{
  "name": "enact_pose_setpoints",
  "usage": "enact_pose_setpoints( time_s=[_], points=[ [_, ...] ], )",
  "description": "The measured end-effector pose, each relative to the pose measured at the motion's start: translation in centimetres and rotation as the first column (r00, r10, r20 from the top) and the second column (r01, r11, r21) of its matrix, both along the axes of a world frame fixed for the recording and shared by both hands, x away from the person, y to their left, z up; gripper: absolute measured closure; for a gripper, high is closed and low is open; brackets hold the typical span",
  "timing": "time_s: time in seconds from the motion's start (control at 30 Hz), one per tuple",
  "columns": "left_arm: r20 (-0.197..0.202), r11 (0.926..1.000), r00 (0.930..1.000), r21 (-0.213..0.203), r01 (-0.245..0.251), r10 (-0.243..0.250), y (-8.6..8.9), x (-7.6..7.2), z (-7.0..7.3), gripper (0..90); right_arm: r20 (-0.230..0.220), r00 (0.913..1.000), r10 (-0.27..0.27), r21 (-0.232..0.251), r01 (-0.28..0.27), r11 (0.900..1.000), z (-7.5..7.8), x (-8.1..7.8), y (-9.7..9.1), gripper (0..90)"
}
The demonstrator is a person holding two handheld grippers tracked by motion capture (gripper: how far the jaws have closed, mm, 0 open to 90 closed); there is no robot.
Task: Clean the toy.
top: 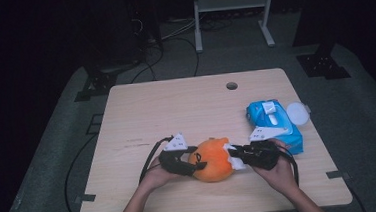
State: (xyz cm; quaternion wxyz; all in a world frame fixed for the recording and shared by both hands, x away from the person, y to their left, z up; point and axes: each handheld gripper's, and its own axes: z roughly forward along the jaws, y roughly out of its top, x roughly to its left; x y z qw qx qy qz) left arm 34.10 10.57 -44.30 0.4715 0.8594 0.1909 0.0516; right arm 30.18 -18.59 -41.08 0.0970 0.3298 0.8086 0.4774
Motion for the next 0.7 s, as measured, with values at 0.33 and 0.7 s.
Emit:
enact_pose_setpoints(
  time_s=[0.33, 0.7],
  points=[
    [-0.021, 0.9996, 0.9996, -0.021, -0.017, 0.017, 0.4, 0.3, -0.2, 32.3, 0.036, 0.9972, 0.065, -0.026, -0.064, 0.9976, 0.4, -0.9, 1.2, 79.3],
    [0.064, 0.9988, 0.9972, 0.031, 0.038, -0.039, -1.1, -1.0, 0.2, 31.8, 0.032, 0.9973, -0.066, -0.063, 0.068, 0.9957, -0.3, 1.0, 0.2, 79.3]
  ],
)
